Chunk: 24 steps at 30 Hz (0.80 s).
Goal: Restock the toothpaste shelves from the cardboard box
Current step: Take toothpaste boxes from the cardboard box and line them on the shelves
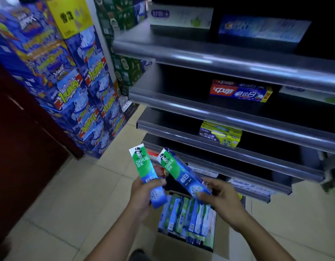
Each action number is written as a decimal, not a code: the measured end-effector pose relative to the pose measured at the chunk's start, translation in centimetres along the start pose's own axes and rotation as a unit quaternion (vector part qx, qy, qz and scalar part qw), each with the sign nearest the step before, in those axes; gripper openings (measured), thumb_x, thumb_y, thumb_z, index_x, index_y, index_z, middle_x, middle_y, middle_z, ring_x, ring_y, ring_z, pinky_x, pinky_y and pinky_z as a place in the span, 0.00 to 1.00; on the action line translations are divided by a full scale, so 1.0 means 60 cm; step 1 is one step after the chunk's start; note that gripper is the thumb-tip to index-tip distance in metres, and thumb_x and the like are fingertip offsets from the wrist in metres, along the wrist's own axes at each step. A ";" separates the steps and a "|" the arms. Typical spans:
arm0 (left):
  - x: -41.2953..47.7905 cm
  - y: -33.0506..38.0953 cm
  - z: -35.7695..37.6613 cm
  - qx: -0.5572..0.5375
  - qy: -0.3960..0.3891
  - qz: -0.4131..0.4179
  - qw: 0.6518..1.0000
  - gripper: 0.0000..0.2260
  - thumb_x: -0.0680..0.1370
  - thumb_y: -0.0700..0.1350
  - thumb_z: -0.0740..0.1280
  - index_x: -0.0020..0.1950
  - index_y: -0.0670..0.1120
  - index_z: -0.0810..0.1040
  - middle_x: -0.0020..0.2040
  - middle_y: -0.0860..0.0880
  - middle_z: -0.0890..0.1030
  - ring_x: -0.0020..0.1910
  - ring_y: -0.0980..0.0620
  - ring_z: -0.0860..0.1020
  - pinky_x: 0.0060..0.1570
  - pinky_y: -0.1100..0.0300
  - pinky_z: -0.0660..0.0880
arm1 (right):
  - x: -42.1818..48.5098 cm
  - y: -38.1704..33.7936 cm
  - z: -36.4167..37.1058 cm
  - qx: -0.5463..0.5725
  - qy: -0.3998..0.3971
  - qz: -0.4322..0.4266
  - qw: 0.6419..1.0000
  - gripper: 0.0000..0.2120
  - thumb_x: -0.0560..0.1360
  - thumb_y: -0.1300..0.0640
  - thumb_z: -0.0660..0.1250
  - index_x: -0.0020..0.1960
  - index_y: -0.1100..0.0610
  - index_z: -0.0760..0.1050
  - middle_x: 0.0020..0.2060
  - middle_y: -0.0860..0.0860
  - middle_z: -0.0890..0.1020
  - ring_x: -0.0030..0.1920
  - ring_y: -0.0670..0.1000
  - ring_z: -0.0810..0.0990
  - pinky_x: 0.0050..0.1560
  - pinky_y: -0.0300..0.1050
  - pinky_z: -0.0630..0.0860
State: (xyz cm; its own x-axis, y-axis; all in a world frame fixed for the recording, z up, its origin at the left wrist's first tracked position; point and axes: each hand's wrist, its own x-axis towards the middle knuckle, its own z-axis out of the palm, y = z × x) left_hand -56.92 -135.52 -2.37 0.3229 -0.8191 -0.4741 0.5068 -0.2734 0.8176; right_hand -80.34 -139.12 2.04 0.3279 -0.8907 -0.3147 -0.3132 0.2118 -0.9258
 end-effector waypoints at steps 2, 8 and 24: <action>0.015 0.038 -0.016 0.066 -0.025 0.038 0.997 0.24 0.61 0.35 0.76 0.56 0.43 0.83 0.46 0.45 0.86 0.41 0.46 0.83 0.37 0.56 0.79 | 0.024 -0.015 -0.014 -0.049 0.019 -0.024 0.998 0.15 0.75 0.64 0.75 0.56 0.47 0.83 0.50 0.47 0.87 0.50 0.50 0.86 0.46 0.42 0.80; 0.089 0.136 -0.062 0.187 -0.131 0.068 0.971 0.23 0.64 0.29 0.78 0.56 0.43 0.82 0.45 0.45 0.87 0.40 0.49 0.86 0.38 0.60 0.80 | 0.111 -0.075 0.000 -0.177 0.051 -0.067 0.981 0.25 0.74 0.64 0.75 0.70 0.58 0.76 0.62 0.52 0.82 0.63 0.51 0.80 0.63 0.48 0.77; 0.378 0.234 -0.131 0.206 -0.158 0.074 0.963 0.21 0.61 0.34 0.80 0.48 0.50 0.82 0.38 0.49 0.84 0.37 0.48 0.83 0.39 0.54 0.82 | 0.364 -0.074 0.178 0.050 0.351 -0.057 0.933 0.26 0.69 0.60 0.81 0.65 0.60 0.78 0.52 0.49 0.82 0.50 0.41 0.80 0.47 0.30 0.80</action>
State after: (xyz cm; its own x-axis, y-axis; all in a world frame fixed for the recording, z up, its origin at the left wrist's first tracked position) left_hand -36.19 -153.96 -4.23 0.0746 -0.9594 -0.2719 0.0923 -0.2648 0.9599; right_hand -62.28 -155.21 -2.95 -0.3211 -0.9465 -0.0316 -0.2162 0.1057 -0.9706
